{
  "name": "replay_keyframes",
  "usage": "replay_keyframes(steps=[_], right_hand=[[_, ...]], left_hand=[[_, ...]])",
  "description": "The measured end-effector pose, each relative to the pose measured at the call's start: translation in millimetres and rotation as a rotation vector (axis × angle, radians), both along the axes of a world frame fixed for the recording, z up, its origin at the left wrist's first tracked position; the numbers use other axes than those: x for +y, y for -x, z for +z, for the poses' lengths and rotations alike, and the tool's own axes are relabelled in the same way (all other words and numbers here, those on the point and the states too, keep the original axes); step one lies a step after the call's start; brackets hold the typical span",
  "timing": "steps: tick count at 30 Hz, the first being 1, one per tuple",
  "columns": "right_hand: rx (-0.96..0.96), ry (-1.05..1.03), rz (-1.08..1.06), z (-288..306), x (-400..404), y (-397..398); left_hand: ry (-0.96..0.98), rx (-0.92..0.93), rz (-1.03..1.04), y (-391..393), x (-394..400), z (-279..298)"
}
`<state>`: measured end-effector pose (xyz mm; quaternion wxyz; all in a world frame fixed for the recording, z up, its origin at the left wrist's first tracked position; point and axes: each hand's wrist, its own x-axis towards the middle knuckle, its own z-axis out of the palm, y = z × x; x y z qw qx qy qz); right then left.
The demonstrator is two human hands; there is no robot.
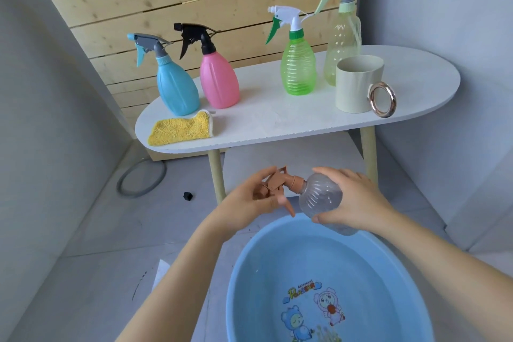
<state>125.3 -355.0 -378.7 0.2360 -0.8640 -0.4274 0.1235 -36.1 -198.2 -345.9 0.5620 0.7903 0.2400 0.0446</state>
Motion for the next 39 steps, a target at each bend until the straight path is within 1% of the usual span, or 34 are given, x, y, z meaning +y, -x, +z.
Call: replay_keyframes(steps=[2, 4, 5, 7, 10, 11, 12, 13, 14, 15, 16, 18, 20, 22, 24, 26, 28, 31, 34, 39], right_hand=[[0.1, 0.008, 0.027, -2, -1, -3], [0.174, 0.001, 0.066, -5, -3, -5], [0.172, -0.006, 0.081, -6, -4, -5], [0.097, -0.021, 0.11, -8, -5, -5], [-0.089, -0.057, 0.183, -8, -5, 1], [-0.165, -0.075, 0.202, -8, -4, 4], [-0.241, -0.106, 0.205, -9, -4, 6], [-0.313, -0.149, 0.19, -10, -4, 6], [-0.369, -0.193, 0.167, -11, -4, 5], [-0.407, -0.224, 0.148, -12, -4, 4], [-0.416, -0.227, 0.137, -13, -5, 3], [-0.364, -0.173, 0.111, -12, -8, 2], [-0.265, -0.069, 0.07, -15, -9, 0], [-0.166, -0.011, 0.021, -21, -11, -5], [-0.026, 0.051, -0.031, -28, -15, -11], [0.141, 0.123, -0.07, -34, -19, -17], [0.279, 0.129, -0.092, -37, -24, -18], [0.393, 0.035, -0.059, -36, -27, -15], [0.464, -0.089, -0.018, -28, -25, -6], [0.519, -0.27, -0.038, -14, -14, 1]], left_hand=[[-0.072, 0.025, -0.056, 0, 4, -5], [-0.13, -0.018, 0.019, -2, 6, -8], [-0.15, -0.044, 0.072, -4, 8, -12], [-0.195, -0.051, 0.164, -7, 6, -13], [-0.239, -0.035, 0.289, -12, 1, -13], [-0.229, -0.023, 0.368, -14, -1, -10], [-0.157, -0.018, 0.456, -16, -1, -7], [-0.047, -0.026, 0.527, -17, 0, -5], [0.056, -0.043, 0.577, -16, 1, -2], [0.109, -0.057, 0.603, -15, 3, -1], [0.119, -0.074, 0.612, -13, 4, -1], [0.082, -0.13, 0.618, -10, 4, 2], [0.017, -0.188, 0.635, -9, 3, 7], [-0.029, -0.232, 0.699, -9, 5, 10], [-0.023, -0.25, 0.784, -7, 11, 12], [-0.025, -0.268, 0.814, -3, 14, 11], [-0.012, -0.281, 0.852, -1, 13, 16], [0.002, -0.333, 0.866, 0, 14, 19], [0.14, -0.404, 0.84, -1, 13, 21], [0.534, -0.478, 0.88, -20, 15, 38]])
